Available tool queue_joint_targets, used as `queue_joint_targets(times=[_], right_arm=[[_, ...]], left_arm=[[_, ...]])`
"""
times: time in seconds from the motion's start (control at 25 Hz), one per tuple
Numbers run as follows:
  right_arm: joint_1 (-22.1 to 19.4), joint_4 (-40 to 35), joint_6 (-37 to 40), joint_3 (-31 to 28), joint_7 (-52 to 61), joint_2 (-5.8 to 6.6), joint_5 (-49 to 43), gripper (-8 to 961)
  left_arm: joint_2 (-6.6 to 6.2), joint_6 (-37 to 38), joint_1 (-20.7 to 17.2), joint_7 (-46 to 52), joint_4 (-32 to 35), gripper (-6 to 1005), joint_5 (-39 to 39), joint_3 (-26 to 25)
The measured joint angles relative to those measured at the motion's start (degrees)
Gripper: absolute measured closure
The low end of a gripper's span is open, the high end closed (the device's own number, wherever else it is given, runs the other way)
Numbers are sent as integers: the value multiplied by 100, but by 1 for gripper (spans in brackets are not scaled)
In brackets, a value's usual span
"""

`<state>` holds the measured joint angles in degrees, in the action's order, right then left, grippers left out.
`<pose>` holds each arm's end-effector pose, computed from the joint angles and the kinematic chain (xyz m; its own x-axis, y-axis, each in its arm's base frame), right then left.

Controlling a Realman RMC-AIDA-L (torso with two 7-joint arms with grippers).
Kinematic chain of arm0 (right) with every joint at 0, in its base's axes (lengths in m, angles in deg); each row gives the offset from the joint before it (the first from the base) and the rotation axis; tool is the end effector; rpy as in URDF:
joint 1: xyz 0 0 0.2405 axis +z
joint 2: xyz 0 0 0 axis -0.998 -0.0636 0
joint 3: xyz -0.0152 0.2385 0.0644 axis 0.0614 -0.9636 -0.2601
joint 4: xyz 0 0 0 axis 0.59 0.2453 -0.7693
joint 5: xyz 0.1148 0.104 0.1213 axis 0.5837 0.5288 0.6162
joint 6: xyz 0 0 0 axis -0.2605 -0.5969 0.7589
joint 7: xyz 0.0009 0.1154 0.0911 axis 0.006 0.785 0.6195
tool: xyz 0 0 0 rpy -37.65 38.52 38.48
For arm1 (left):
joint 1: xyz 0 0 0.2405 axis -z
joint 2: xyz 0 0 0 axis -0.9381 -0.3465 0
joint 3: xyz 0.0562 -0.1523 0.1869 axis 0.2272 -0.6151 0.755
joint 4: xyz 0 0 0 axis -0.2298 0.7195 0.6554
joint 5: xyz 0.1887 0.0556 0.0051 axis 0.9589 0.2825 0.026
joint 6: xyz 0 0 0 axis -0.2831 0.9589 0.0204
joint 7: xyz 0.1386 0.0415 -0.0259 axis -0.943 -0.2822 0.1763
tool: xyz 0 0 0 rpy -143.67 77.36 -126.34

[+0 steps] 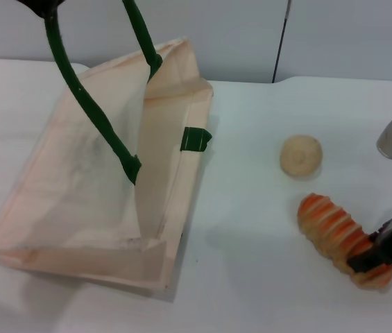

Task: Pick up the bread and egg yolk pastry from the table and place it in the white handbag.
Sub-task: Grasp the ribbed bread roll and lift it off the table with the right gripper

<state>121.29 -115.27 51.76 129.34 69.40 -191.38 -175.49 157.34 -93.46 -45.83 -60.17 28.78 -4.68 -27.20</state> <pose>0.2282 0.3334 0.0001 0.6902 -0.6541 0.3094 -0.5536 -0.7527 -0.3563 -0.1101 0.3334 0.1553 0.9881 0.1121 0.1049 0.1515 -0.6029 -0.7833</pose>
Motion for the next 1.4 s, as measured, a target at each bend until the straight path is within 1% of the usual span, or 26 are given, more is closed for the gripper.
queue_joint_targets(times=[0.28,0.4,0.8,1.16,1.4], right_arm=[[24,-40,-61,-87,11,6,13,356],[-8,-197,-61,-150,21,-3,19,367],[-62,-679,-9,-287,81,2,-3,454],[-64,-898,9,-470,61,23,-12,531],[-67,-1148,64,-484,63,24,-33,574]], left_arm=[[0,50,-18,0,0,875,-44,8],[0,110,-24,0,1,875,-61,17],[-7,214,-43,-131,24,876,-280,47],[-18,206,7,-204,19,876,-290,169],[-19,221,18,-227,10,875,-290,196]])
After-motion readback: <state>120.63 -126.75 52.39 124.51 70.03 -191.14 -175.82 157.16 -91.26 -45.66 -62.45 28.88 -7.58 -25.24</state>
